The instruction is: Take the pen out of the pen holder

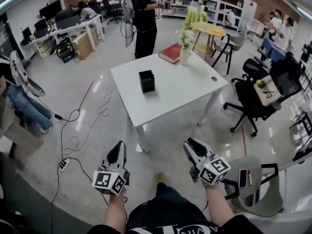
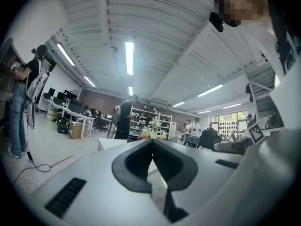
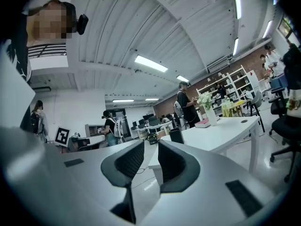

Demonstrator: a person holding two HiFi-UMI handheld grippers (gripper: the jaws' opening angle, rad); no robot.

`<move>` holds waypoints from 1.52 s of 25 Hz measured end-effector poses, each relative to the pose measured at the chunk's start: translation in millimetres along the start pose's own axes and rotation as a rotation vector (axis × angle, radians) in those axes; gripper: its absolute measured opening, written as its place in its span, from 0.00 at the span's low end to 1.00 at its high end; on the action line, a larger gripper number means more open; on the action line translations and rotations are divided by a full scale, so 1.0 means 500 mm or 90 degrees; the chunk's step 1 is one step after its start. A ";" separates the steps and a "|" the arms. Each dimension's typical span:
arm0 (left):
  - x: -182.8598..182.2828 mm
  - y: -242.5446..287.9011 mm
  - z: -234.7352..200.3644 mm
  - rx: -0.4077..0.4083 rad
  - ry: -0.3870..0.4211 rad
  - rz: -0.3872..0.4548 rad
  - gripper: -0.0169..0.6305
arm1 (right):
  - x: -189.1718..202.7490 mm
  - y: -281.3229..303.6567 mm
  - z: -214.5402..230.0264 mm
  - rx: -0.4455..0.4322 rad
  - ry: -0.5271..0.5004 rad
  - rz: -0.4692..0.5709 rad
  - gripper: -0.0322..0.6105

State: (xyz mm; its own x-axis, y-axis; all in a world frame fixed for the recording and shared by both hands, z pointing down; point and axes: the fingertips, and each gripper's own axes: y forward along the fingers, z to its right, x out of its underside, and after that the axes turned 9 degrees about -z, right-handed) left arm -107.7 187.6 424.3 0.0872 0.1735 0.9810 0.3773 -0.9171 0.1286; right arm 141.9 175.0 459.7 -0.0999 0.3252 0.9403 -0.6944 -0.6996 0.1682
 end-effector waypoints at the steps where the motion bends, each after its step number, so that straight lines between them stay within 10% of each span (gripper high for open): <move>1: -0.006 0.022 -0.007 0.001 0.002 -0.002 0.03 | -0.006 0.018 0.018 -0.001 0.002 -0.002 0.21; 38: -0.032 0.433 -0.265 -0.020 -0.035 -0.062 0.03 | -0.082 0.469 0.263 -0.043 0.026 -0.083 0.22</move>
State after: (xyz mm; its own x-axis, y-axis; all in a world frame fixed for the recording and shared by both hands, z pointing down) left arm -149.6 -61.2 455.5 0.1020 0.2814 0.9541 0.3570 -0.9056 0.2289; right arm 76.8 -86.1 499.3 -0.0339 0.4374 0.8986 -0.7495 -0.6060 0.2667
